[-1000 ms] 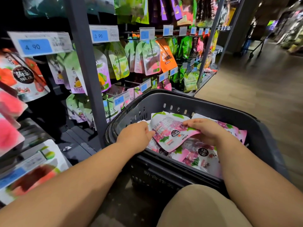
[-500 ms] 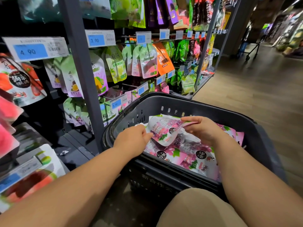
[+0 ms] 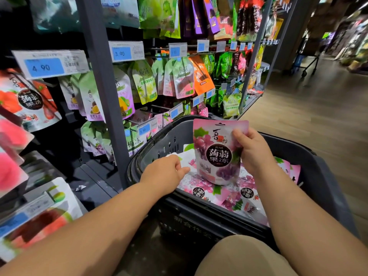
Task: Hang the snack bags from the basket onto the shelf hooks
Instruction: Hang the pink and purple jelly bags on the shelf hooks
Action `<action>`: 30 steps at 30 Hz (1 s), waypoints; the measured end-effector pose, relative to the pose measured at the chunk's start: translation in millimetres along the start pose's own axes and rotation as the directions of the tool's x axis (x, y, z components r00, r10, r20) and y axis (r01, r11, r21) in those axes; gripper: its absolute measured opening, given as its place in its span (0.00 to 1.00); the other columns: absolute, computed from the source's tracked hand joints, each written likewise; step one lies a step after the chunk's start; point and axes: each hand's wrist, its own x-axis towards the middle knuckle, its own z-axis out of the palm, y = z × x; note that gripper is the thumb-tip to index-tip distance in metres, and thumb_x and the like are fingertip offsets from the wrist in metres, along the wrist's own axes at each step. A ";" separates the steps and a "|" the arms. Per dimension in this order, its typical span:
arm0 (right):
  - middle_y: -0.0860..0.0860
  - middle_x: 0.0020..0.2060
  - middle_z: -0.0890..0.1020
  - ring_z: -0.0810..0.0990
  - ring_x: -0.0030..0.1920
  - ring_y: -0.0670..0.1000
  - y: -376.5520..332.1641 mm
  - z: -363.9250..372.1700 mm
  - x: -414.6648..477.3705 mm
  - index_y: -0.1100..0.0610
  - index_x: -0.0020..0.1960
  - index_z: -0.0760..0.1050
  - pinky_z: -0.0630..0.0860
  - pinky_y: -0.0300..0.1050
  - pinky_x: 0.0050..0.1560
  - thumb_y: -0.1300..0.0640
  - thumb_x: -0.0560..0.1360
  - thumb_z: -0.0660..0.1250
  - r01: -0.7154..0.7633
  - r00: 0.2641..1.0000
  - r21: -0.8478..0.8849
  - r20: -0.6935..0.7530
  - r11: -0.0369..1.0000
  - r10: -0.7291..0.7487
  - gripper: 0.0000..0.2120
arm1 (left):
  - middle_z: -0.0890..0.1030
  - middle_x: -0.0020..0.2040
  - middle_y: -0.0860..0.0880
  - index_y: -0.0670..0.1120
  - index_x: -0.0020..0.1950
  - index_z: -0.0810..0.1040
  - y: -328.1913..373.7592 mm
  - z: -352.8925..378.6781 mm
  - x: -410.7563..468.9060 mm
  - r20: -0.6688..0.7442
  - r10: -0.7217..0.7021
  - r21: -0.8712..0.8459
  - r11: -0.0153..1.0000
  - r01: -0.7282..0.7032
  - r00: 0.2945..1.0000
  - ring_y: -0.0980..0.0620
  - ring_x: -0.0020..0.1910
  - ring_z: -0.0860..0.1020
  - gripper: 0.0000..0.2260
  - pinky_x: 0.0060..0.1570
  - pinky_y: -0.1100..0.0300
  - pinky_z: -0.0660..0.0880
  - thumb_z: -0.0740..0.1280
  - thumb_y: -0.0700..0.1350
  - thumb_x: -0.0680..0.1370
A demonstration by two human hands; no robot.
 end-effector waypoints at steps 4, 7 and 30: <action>0.53 0.41 0.86 0.85 0.42 0.52 -3.6 16.3 -1.8 0.59 0.54 0.75 0.84 0.49 0.46 0.63 0.79 0.62 -0.013 0.999 0.141 0.036 0.990 0.008 0.06 | 0.77 0.42 0.54 0.53 0.47 0.70 1.1 -2.8 -0.7 0.042 -0.002 -0.026 1.000 0.003 0.999 0.50 0.43 0.76 0.19 0.37 0.57 0.68 0.64 0.68 0.74; 0.52 0.41 0.86 0.85 0.42 0.52 -4.0 31.0 -4.5 0.58 0.54 0.74 0.83 0.49 0.44 0.61 0.76 0.63 -0.039 0.995 0.210 0.094 0.977 0.020 0.07 | 0.78 0.47 0.57 0.58 0.51 0.70 1.8 -5.6 -1.3 0.129 0.012 -0.034 0.999 -0.008 0.992 0.54 0.45 0.77 0.24 0.40 0.57 0.71 0.65 0.74 0.67; 0.48 0.49 0.83 0.82 0.52 0.55 -6.2 -15.0 5.0 0.54 0.53 0.77 0.77 0.54 0.55 0.45 0.80 0.64 -0.205 0.979 -0.582 -0.124 0.787 0.164 0.13 | 0.86 0.42 0.53 0.49 0.47 0.85 -3.6 -7.0 12.4 0.051 -0.024 -0.574 0.817 0.049 0.998 0.54 0.43 0.83 0.16 0.48 0.58 0.77 0.82 0.52 0.63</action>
